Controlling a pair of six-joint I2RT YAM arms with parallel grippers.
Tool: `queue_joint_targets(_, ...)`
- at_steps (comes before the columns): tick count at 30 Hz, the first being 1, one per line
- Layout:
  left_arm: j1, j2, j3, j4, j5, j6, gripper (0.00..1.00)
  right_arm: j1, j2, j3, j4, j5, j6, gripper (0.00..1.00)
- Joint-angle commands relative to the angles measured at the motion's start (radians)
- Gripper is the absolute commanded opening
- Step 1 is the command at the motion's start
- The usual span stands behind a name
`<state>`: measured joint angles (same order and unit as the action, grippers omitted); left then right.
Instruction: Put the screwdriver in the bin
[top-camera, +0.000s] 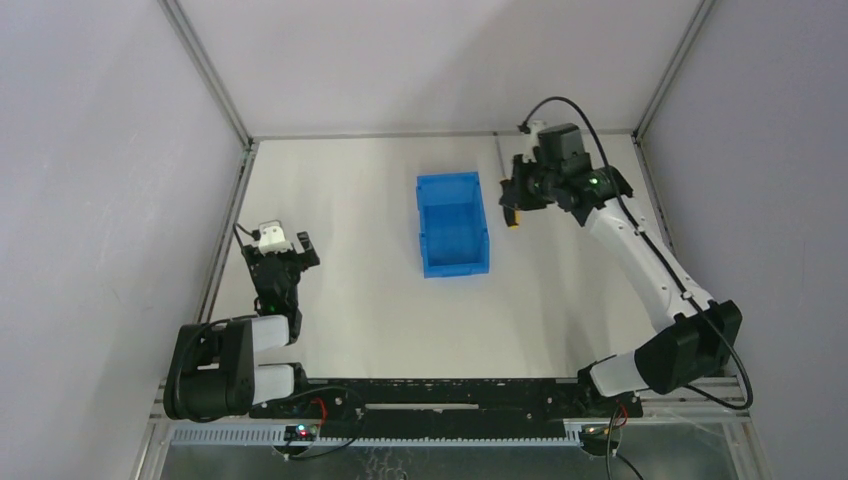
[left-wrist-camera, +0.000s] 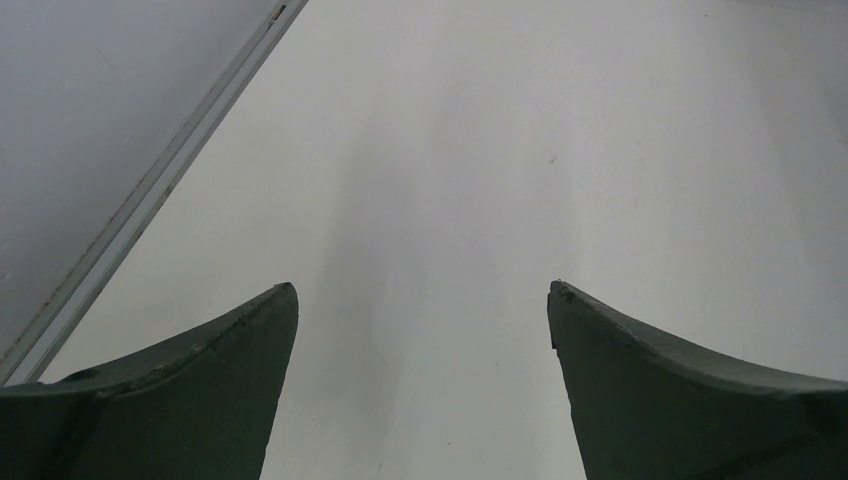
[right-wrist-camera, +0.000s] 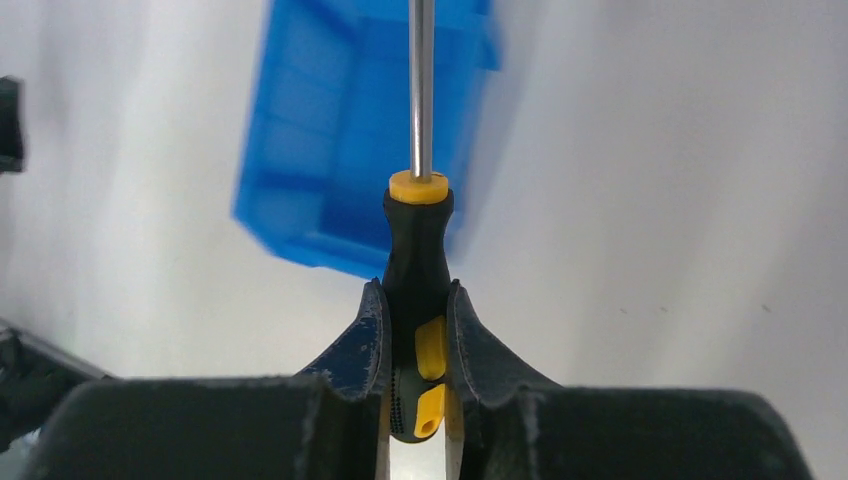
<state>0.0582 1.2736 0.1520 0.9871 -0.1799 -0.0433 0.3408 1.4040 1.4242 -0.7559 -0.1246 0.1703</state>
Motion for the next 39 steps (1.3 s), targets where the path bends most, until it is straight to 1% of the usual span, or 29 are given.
queue_joint_targets(1,-0.003,-0.014,0.040,0.073,-0.005,0.019,1.00,0.128,0.078,0.135,-0.039,-0.018,0.027,0.10)
queue_joint_targets(4,-0.003,-0.015,0.040,0.073,-0.004,0.019,1.00,0.193,0.159,0.215,-0.040,0.022,0.027,0.10)
queue_joint_targets(8,-0.003,-0.013,0.040,0.073,-0.005,0.019,1.00,0.249,0.272,0.278,-0.034,0.119,0.052,0.12)
queue_joint_targets(13,-0.003,-0.013,0.040,0.073,-0.004,0.019,1.00,0.293,0.395,0.272,0.033,0.198,0.023,0.14)
queue_joint_targets(16,-0.003,-0.013,0.041,0.072,-0.005,0.019,1.00,0.298,0.442,0.243,0.075,0.216,0.008,0.17)
queue_joint_targets(20,-0.003,-0.013,0.040,0.073,-0.004,0.019,1.00,0.299,0.475,0.160,0.174,0.216,-0.032,0.24)
queue_joint_targets(22,-0.003,-0.013,0.040,0.073,-0.004,0.019,1.00,0.299,0.496,0.130,0.218,0.220,-0.056,0.25)
queue_joint_targets(26,-0.003,-0.013,0.041,0.073,-0.006,0.019,1.00,0.301,0.537,0.098,0.264,0.230,-0.088,0.31)
queue_joint_targets(29,-0.003,-0.013,0.040,0.073,-0.005,0.019,1.00,0.313,0.533,0.051,0.315,0.233,-0.113,0.38)
queue_joint_targets(33,-0.004,-0.013,0.040,0.073,-0.005,0.019,1.00,0.323,0.523,0.029,0.325,0.244,-0.120,0.52)
queue_joint_targets(36,-0.002,-0.013,0.040,0.073,-0.006,0.019,1.00,0.326,0.499,0.031,0.317,0.261,-0.108,0.55)
queue_joint_targets(39,-0.004,-0.013,0.040,0.073,-0.005,0.019,1.00,0.328,0.458,0.048,0.288,0.272,-0.084,0.56)
